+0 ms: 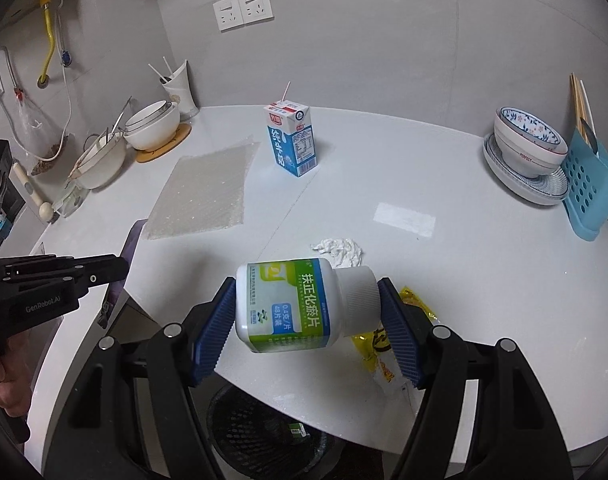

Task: Collect trash
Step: 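Carry the purple stick and pill bottle down over the wastebasket with both tools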

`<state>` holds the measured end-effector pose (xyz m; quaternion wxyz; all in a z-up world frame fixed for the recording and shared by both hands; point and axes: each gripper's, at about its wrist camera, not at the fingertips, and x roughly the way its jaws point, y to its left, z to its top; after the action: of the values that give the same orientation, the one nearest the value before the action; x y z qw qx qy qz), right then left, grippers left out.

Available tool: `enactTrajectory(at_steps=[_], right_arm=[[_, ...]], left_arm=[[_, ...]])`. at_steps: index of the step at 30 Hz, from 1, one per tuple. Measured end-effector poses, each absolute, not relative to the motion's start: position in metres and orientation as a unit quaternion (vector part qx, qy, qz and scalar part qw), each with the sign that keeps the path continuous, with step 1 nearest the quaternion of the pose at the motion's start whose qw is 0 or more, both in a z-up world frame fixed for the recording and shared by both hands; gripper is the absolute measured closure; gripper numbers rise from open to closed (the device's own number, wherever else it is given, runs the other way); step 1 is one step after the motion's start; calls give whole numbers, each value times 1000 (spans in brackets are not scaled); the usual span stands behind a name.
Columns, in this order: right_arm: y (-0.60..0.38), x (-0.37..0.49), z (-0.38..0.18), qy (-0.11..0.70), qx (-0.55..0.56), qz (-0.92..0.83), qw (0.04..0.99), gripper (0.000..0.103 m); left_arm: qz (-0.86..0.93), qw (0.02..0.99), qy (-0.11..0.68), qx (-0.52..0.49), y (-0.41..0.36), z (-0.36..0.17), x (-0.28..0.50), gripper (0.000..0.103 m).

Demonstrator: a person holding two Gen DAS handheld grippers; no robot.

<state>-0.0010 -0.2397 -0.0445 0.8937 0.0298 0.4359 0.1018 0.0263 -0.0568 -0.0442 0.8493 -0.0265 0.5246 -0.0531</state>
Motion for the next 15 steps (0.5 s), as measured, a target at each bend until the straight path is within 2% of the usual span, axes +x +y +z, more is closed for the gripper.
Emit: enactTrajectory(at_steps=[15], right_arm=[[-218,-51,-52,450,8,126,884,36]], left_arm=[[-57,833,549,-35,-47,-72,-31,91]])
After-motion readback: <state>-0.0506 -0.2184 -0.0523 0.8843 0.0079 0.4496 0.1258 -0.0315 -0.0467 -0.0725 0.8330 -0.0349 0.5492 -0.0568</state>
